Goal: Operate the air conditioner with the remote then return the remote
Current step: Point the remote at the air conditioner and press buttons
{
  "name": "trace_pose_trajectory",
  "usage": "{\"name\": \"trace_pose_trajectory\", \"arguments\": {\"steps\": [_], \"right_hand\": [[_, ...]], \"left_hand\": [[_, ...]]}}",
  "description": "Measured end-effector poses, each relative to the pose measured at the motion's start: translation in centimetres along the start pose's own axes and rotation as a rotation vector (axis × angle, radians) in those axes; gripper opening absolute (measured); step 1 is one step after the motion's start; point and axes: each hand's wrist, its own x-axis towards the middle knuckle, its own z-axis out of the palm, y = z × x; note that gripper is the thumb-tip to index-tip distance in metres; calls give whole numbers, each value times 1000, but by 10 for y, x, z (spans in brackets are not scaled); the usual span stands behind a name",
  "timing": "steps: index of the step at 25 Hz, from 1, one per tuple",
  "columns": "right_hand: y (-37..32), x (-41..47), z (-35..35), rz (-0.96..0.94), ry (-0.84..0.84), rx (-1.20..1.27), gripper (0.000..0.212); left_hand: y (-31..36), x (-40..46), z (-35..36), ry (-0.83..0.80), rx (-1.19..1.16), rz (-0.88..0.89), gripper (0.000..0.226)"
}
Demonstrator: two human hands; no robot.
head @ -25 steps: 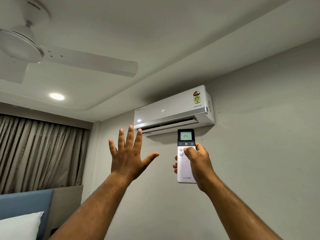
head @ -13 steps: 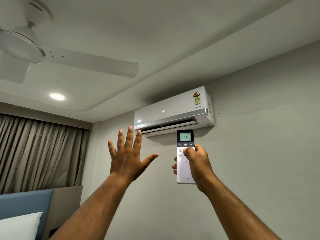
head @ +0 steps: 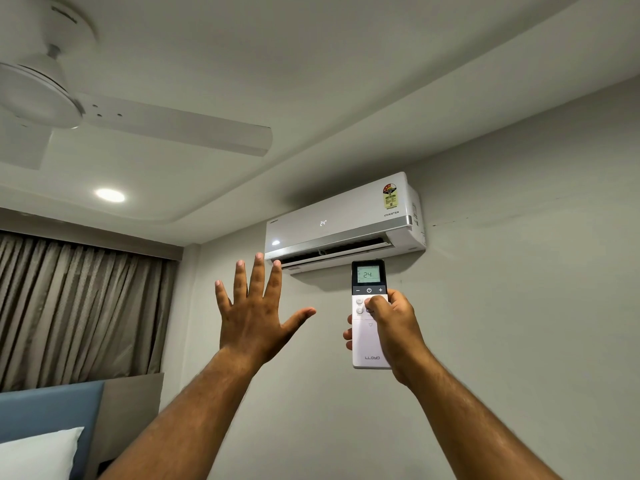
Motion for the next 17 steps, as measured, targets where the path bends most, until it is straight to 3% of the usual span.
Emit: {"name": "trace_pose_trajectory", "arguments": {"steps": [17], "right_hand": [[0, -2, 3, -2, -17, 0, 22]], "left_hand": [[-1, 0, -3, -4, 8, -11, 101]]}}
